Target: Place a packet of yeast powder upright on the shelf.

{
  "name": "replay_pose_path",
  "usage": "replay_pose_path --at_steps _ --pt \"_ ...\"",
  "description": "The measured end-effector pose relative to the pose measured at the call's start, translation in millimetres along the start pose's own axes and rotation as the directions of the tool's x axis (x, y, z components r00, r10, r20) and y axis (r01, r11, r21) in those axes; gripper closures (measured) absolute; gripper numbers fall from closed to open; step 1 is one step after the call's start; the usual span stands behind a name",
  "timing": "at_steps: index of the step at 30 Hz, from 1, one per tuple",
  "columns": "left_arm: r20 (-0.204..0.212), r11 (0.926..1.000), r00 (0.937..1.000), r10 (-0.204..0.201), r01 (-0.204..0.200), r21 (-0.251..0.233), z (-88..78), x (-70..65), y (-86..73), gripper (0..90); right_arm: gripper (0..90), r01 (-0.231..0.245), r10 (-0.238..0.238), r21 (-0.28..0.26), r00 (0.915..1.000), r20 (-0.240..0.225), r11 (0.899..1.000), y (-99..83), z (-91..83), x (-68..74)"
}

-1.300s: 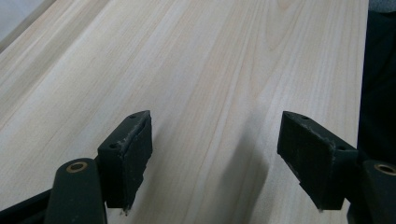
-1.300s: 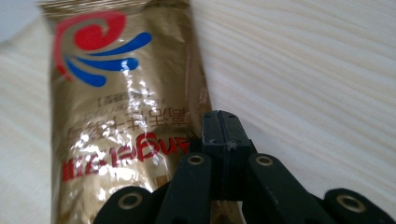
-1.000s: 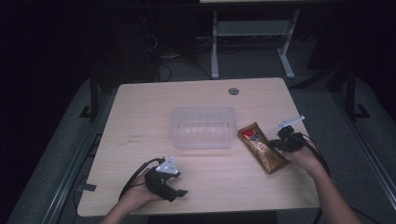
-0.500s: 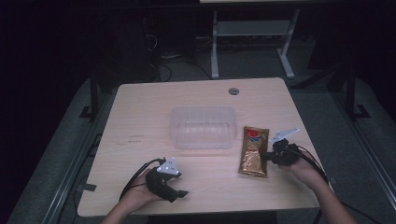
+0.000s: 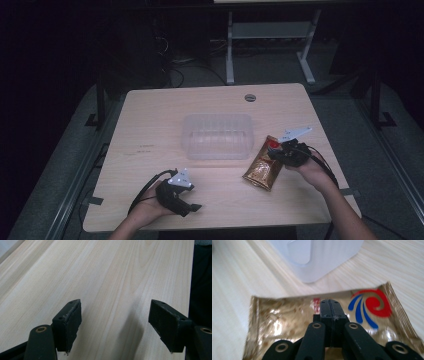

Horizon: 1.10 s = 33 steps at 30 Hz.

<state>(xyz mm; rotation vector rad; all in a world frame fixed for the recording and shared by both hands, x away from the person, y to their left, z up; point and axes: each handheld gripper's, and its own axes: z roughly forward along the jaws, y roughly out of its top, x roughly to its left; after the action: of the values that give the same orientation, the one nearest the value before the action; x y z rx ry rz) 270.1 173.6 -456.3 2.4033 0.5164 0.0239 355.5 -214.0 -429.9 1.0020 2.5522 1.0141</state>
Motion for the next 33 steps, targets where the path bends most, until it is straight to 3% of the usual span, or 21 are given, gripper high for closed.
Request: replay_pose_path --at_steps 4,15,19,23,28,29,33 --pt "0.000 1.0000 1.0000 -0.001 0.001 -0.002 -1.0 0.9 -1.5 26.0 89.8 0.031 -0.031 0.062 0.9995 0.005 0.998 -1.4 13.7 0.0" --pt "-0.002 0.9999 1.0000 0.009 -0.009 0.006 -0.3 0.0 0.0 26.0 89.8 0.029 -0.025 0.085 0.9985 -0.048 0.996 -9.2 22.0 8.8" --pt "-0.004 1.0000 1.0000 0.008 -0.008 0.002 -1.5 0.8 -0.8 26.0 89.8 0.010 -0.002 0.079 0.9956 -0.093 0.997 -13.4 19.6 15.9" --pt "-0.007 1.0000 1.0000 0.003 -0.003 -0.006 -2.5 0.8 -0.9 26.0 89.8 0.029 -0.019 0.085 0.9927 -0.119 0.996 -14.3 18.3 28.4" --pt "-0.010 0.9999 1.0000 0.001 -0.001 -0.011 -3.6 0.4 -0.8 26.0 89.8 0.037 -0.022 0.077 0.9823 -0.186 0.996 -13.2 22.2 50.4" --pt "-0.011 0.9999 0.9999 0.001 -0.001 -0.012 -3.8 0.4 -0.8 26.0 89.8 0.063 -0.048 0.071 0.9808 -0.189 0.996 -12.5 24.0 54.1" --pt "-0.012 0.9999 0.9999 0.001 -0.001 -0.011 -4.0 0.5 -0.8 26.0 89.8 0.083 -0.068 0.062 0.9739 -0.217 0.995 -6.7 30.2 73.5"
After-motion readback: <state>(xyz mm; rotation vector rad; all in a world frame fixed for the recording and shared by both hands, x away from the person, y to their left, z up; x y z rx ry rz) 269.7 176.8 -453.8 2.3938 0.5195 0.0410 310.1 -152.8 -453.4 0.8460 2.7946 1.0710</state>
